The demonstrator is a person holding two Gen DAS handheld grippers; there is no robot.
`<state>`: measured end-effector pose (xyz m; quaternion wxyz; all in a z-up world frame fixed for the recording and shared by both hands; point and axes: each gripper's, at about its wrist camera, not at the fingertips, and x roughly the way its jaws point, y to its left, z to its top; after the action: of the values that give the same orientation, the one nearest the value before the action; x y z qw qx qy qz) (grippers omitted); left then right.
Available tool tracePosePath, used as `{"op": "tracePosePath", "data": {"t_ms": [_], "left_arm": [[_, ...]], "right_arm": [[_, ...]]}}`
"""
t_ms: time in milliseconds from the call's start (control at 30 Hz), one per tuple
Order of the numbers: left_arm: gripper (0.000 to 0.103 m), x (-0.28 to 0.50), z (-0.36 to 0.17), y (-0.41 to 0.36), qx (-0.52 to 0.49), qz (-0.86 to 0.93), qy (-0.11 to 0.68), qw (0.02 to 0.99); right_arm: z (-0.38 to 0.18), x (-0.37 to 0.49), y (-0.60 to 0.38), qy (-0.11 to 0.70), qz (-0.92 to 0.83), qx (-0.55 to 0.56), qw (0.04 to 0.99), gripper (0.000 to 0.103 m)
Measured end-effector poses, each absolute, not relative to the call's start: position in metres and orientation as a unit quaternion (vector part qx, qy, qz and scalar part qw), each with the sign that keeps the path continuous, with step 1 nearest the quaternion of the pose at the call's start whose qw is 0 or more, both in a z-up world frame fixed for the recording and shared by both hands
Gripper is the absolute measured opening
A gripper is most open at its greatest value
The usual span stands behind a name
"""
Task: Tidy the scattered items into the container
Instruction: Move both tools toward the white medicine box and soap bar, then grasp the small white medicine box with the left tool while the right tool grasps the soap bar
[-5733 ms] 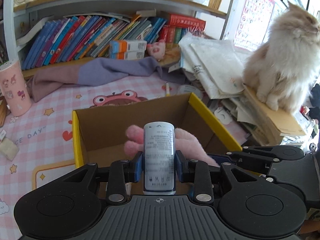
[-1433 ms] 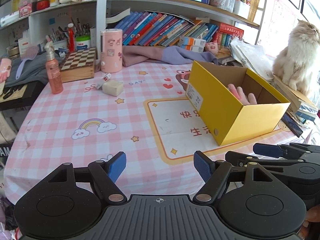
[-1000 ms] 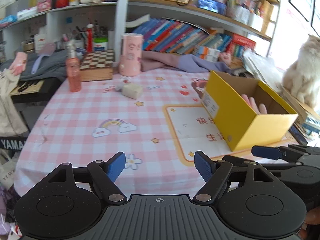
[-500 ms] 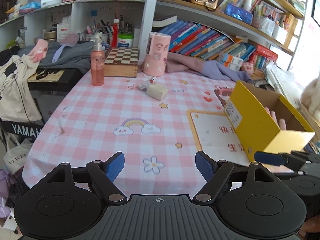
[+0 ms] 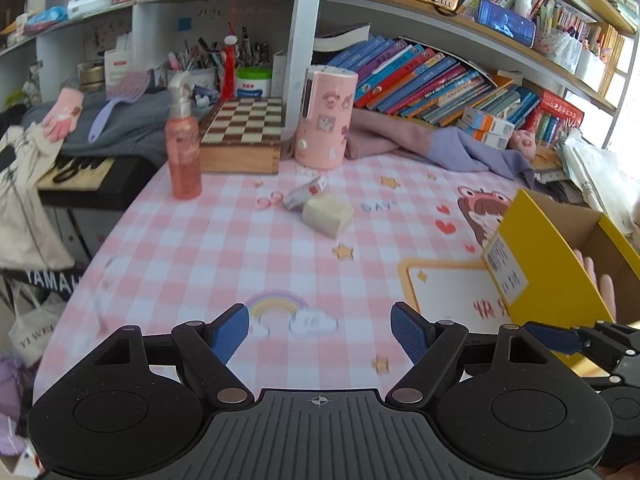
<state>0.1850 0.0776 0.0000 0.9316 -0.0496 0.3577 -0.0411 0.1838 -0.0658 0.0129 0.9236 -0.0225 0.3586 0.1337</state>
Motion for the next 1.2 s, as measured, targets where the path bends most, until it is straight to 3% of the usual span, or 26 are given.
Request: {"op": "tracePosePath", "data": {"t_ms": [433,1033,1200], "left_arm": [[0.080,0.301,0.014,0.085,0.005,-0.069,0.358,0.931],[0.076,0.434,-0.055,0.066,0.038,-0.120,0.444,0.887],[0.062,0.442,-0.061,0.071,0.012,-0.130,0.457,0.880]], "right_arm": [[0.001,0.276,-0.023,0.360,0.174,-0.023,0.916,0.064],[-0.032,0.373,0.014,0.387,0.160,-0.055,0.906,0.064],[-0.040,0.387,0.016,0.390,0.162,-0.058,0.904,0.064]]}}
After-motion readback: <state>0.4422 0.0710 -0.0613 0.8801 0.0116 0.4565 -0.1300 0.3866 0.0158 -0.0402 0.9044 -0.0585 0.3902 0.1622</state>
